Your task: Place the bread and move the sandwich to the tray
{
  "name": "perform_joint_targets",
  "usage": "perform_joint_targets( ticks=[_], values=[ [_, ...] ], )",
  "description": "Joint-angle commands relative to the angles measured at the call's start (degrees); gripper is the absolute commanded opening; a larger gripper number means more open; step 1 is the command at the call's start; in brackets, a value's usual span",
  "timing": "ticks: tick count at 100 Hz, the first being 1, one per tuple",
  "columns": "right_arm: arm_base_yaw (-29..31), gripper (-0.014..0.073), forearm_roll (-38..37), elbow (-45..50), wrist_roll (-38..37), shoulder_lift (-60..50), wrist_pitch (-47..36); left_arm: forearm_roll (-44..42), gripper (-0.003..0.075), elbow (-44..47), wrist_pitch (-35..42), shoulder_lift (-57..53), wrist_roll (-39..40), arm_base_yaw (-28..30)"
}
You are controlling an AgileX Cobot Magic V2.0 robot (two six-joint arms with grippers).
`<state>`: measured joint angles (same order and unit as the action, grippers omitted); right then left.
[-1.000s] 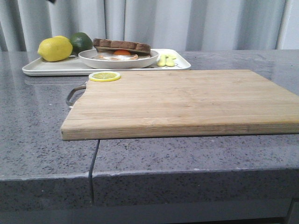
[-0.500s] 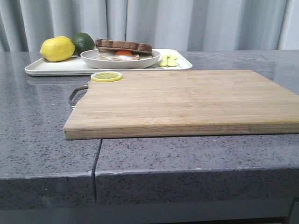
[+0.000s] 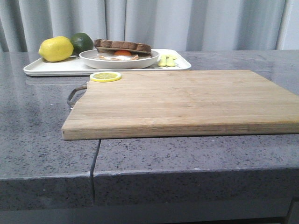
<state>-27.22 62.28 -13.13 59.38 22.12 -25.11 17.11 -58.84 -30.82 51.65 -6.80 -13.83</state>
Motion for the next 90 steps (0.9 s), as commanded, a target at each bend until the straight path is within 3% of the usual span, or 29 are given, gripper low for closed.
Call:
perform_joint_targets(
  ticks=[1, 33, 54, 65, 77, 90],
  values=[
    [0.46, 0.0256, -1.56, -1.72, 0.47, 0.24, -1.19, 0.71, 0.0293, 7.33, 12.07, -6.84, -0.05, -1.18],
    [0.46, 0.0256, -1.56, -1.72, 0.47, 0.24, -3.9, 0.9, 0.0293, 33.36, 27.43, -26.65, -0.05, -1.31],
    [0.46, 0.0248, -1.56, -1.72, 0.47, 0.24, -3.93, 1.71, 0.0293, 40.3, 30.38, -31.32, -0.05, -1.31],
    [0.46, 0.0183, -1.56, -1.72, 0.47, 0.24, -3.65, 1.71, 0.0287, 41.29, 30.31, -31.32, -0.05, -1.31],
    [0.46, 0.0061, -1.56, -1.72, 0.47, 0.24, -3.48, 1.71, 0.02, 41.43, 30.31, -31.32, -0.05, -1.31],
    [0.46, -0.0048, -1.56, -1.72, 0.47, 0.24, -3.48, 1.71, 0.002, 41.43, 30.82, -31.32, -0.05, -1.31]
  ],
)
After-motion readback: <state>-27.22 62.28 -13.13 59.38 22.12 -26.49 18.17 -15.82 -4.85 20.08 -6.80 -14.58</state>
